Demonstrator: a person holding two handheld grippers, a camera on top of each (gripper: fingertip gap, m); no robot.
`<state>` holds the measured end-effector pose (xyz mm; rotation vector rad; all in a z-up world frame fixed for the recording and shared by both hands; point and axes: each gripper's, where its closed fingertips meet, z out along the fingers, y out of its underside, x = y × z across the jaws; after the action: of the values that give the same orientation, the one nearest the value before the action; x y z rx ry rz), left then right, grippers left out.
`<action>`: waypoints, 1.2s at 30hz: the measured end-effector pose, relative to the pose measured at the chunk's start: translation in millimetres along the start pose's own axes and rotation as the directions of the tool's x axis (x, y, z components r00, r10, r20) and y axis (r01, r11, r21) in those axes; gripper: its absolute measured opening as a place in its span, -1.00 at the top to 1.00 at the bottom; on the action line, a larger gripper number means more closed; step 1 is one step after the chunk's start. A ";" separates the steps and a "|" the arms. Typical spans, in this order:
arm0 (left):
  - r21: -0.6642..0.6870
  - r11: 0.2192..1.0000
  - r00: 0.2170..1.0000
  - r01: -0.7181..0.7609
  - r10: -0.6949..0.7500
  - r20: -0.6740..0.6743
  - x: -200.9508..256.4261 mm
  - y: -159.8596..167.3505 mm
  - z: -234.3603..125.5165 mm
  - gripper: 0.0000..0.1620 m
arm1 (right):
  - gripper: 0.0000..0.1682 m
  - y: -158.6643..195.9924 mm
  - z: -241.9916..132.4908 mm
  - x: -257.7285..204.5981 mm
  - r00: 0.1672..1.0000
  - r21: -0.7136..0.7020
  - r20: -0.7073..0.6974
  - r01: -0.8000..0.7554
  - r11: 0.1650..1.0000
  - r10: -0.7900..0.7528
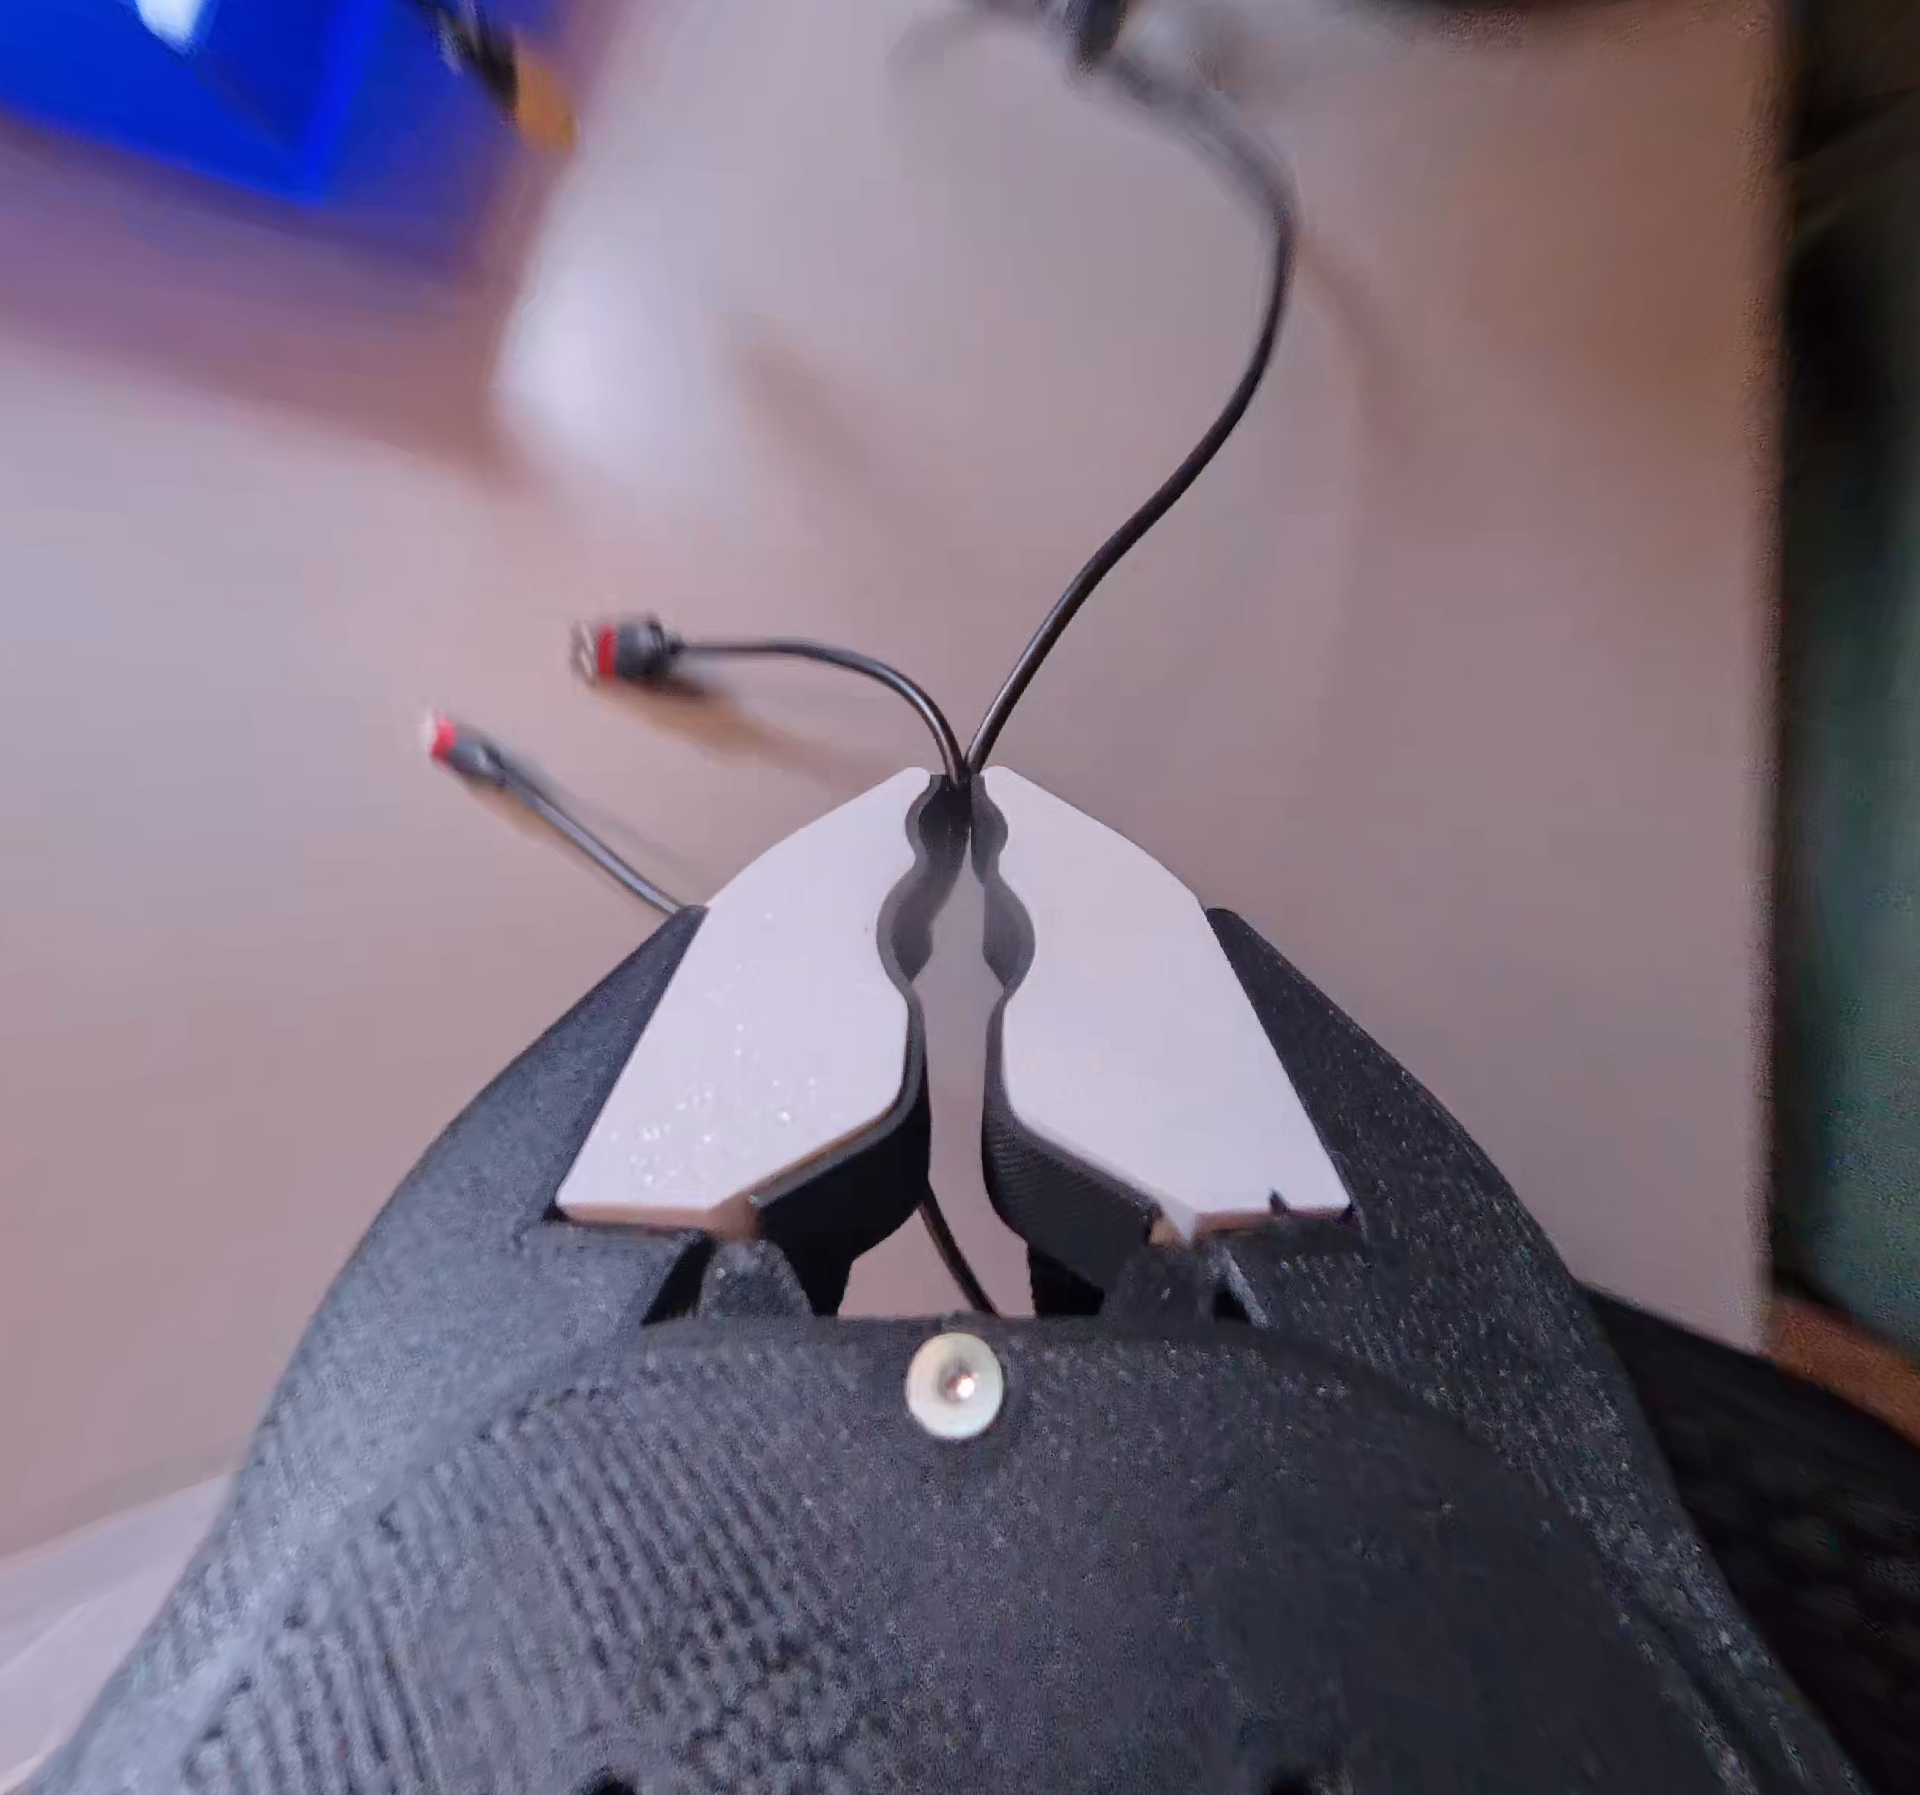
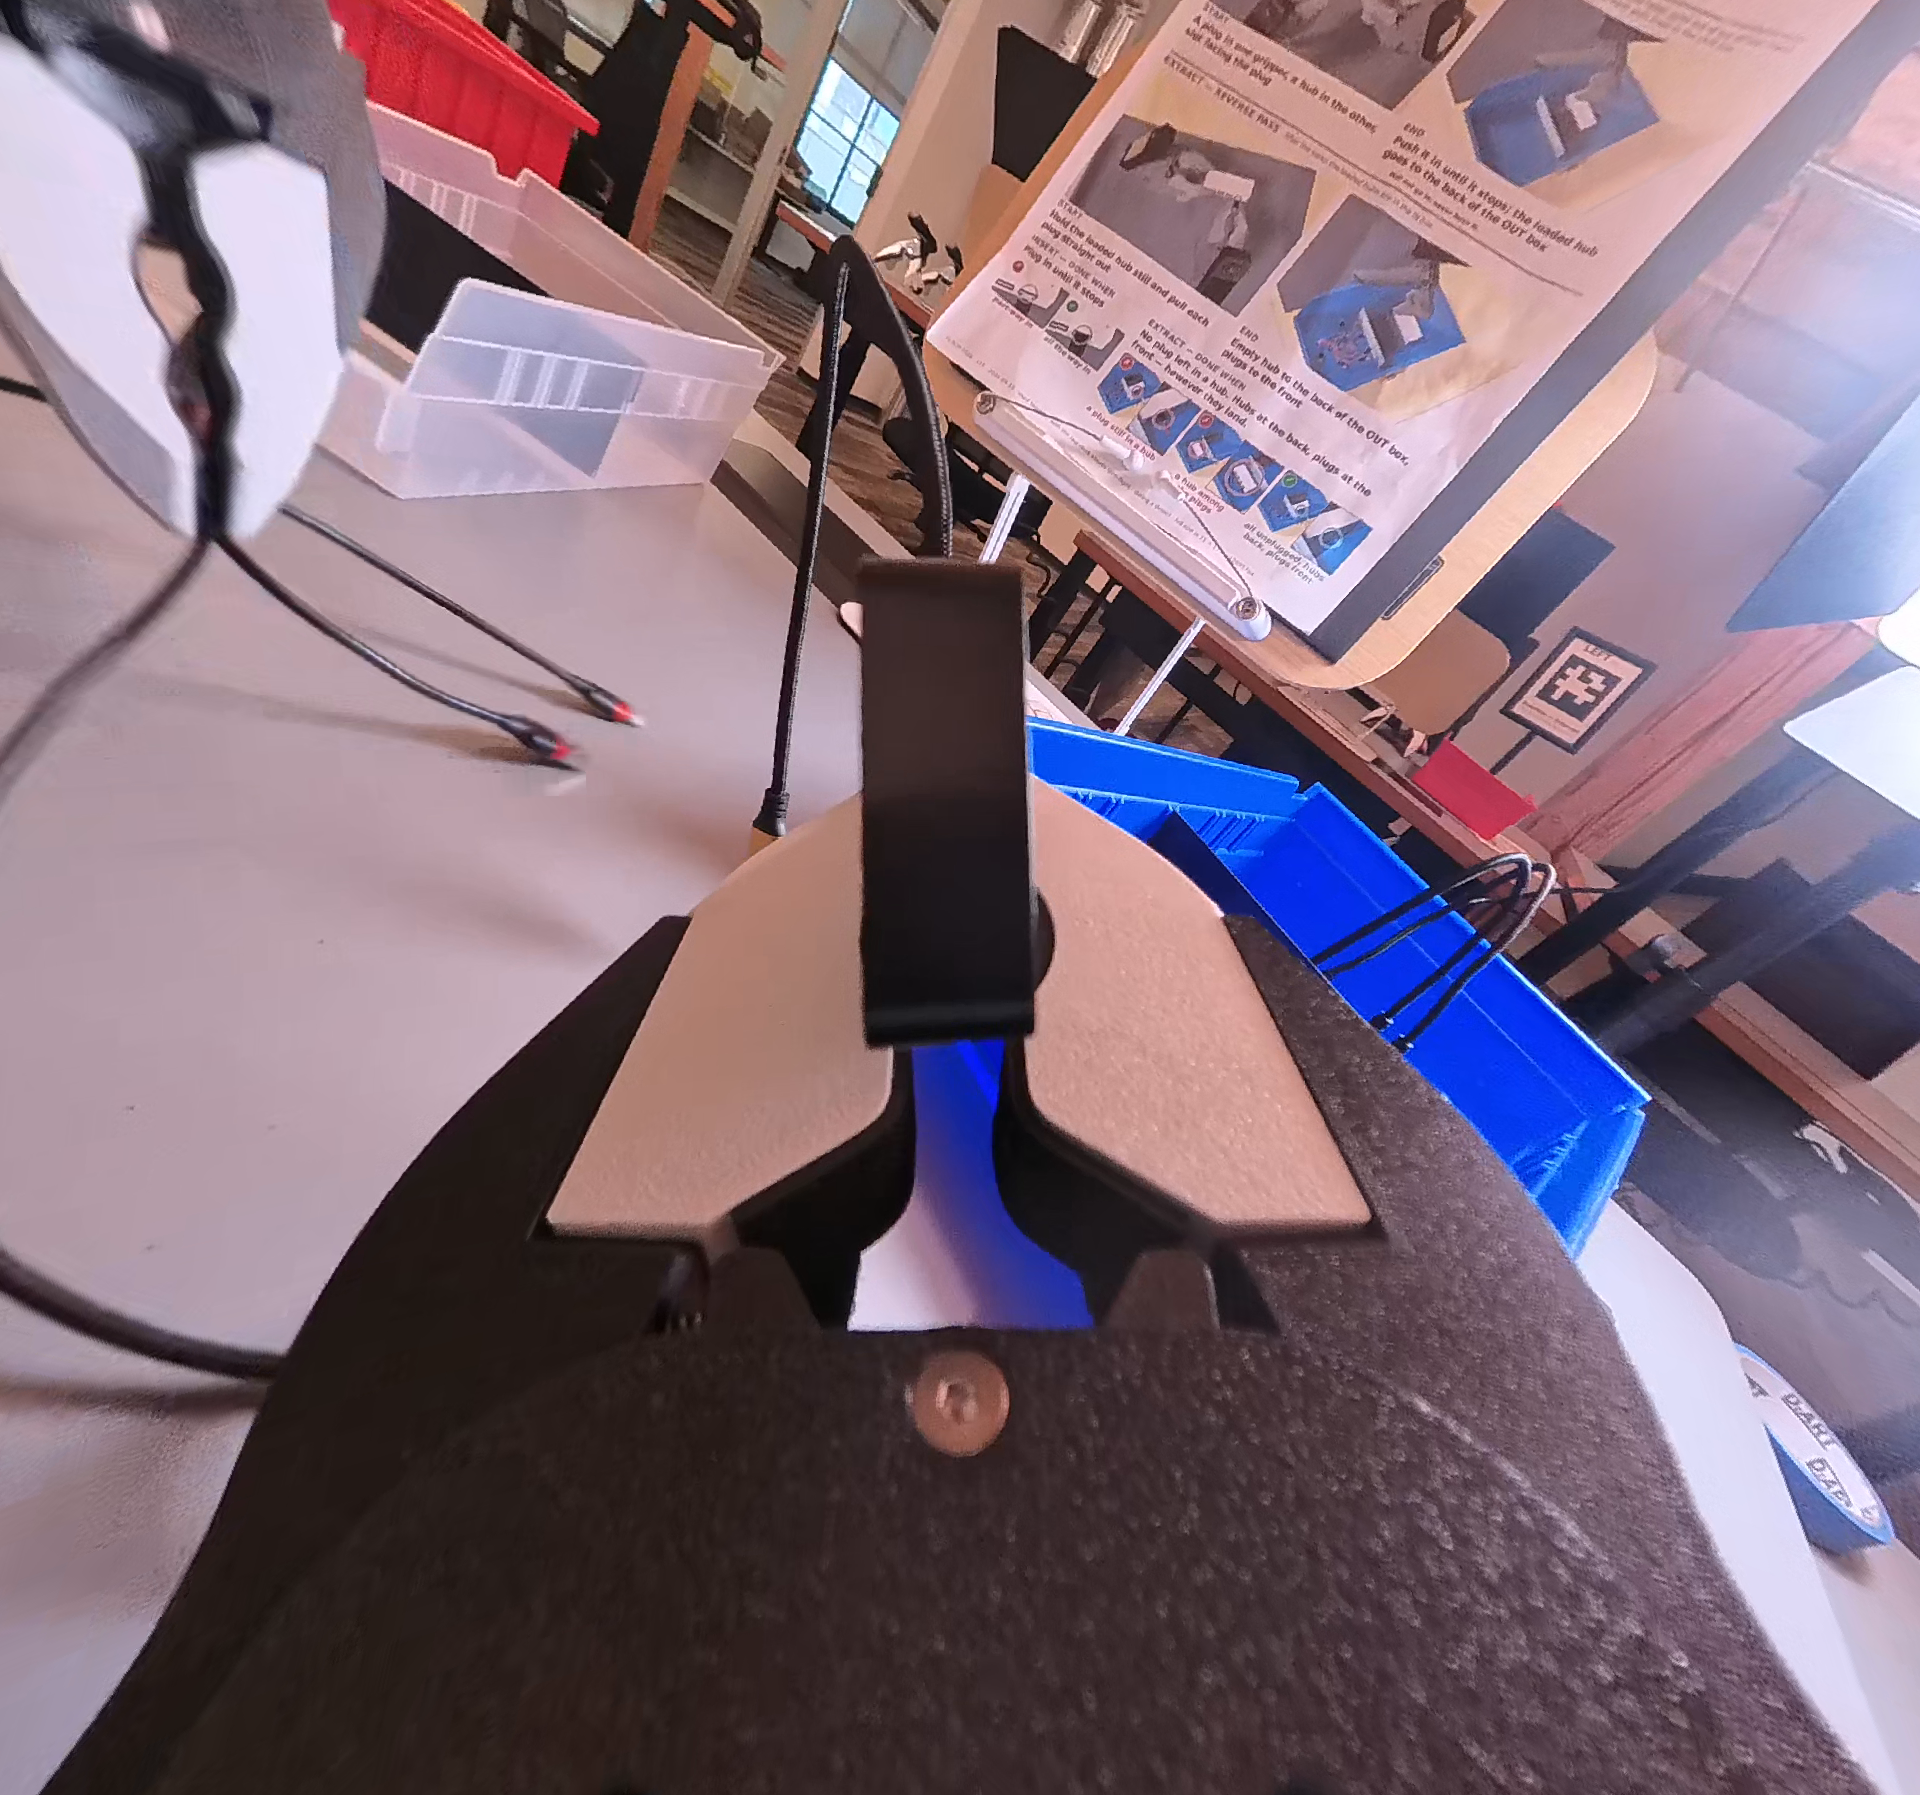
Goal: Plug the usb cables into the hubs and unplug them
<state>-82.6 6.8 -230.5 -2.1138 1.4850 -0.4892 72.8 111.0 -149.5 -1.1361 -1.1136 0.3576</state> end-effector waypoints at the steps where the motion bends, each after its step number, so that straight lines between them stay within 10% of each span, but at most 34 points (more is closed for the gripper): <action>1: 0.099 0.995 0.998 0.033 -0.027 -0.061 11.1 -17.2 -10.3 0.95 | 0.85 0.1 0.0 0.1 1.000 0.000 0.000 -0.002 1.000 0.002; 6: 0.493 0.836 0.950 0.240 -0.097 -0.297 30.9 -70.2 -67.0 0.96 | 0.85 -2.2 -0.6 -0.2 1.000 0.008 0.001 -0.011 1.000 0.011; 14: 0.492 0.687 0.791 0.535 -0.203 -0.577 29.7 -38.0 -68.0 0.96 | 0.85 1.0 0.3 -2.8 1.000 -0.007 0.007 -0.006 1.000 0.006; 21: 0.448 0.612 0.758 0.651 -0.543 -0.360 -28.1 17.8 -28.1 0.96 | 0.85 6.0 3.1 -6.2 1.000 -0.026 0.016 0.001 1.000 -0.001; 28: 0.339 0.911 0.890 0.236 -0.342 0.301 -63.8 50.4 -40.4 0.66 | 0.86 9.8 5.4 -7.2 1.000 -0.035 0.023 -0.005 0.999 0.006; 36: -0.041 0.943 0.939 -0.331 0.333 0.085 -19.8 25.1 29.8 0.69 | 0.86 5.4 4.6 -15.2 0.999 -0.014 0.051 0.020 1.000 -0.020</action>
<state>-91.7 24.4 -269.4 -1.8232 1.7569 -0.2456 63.6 104.9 -162.0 -1.1336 -1.1727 0.3647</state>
